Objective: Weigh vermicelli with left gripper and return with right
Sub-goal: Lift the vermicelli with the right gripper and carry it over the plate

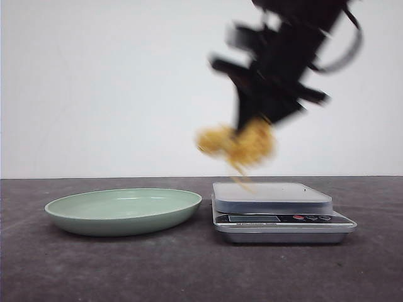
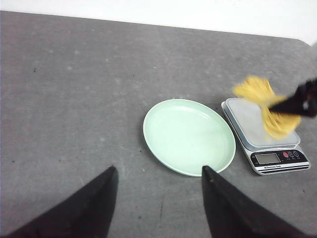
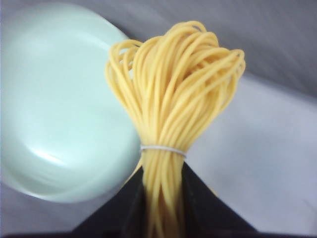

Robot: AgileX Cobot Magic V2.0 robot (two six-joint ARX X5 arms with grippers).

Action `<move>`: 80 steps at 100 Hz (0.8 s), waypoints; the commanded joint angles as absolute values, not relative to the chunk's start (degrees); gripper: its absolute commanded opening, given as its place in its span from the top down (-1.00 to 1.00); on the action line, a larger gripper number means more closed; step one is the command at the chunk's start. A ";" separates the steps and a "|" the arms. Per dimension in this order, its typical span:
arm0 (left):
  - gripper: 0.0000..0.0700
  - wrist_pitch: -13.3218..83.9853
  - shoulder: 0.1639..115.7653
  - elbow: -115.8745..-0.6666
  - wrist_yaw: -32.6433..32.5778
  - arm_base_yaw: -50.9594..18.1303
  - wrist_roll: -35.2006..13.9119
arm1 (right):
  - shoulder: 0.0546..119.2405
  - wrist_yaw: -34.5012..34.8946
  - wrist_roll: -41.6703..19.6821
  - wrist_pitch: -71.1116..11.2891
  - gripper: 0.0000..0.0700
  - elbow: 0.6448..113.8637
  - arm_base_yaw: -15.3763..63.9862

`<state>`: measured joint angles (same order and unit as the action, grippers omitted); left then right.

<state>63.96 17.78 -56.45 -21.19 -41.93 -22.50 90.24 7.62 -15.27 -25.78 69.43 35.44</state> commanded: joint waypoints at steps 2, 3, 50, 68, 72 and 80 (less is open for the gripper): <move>0.11 62.98 17.91 -56.99 -21.43 -42.39 -22.15 | 90.28 7.73 -16.58 -23.51 1.00 73.12 38.33; 0.11 62.98 17.91 -56.99 -21.43 -42.39 -22.13 | 90.39 7.62 -16.58 -23.27 1.00 73.47 38.65; 0.11 63.00 17.91 -56.99 -21.45 -42.39 -22.46 | 106.83 7.27 -23.62 -18.15 1.00 86.21 46.24; 0.11 63.00 17.91 -56.99 -21.63 -42.39 -22.83 | 112.27 7.22 -27.40 -16.56 1.00 86.21 46.33; 0.11 62.98 17.91 -56.99 -21.65 -42.39 -22.81 | 113.32 7.27 -27.59 -16.71 1.00 86.21 46.33; 0.11 63.00 17.91 -56.99 -21.63 -42.39 -22.81 | 115.24 7.38 -27.70 -16.91 1.00 86.21 46.44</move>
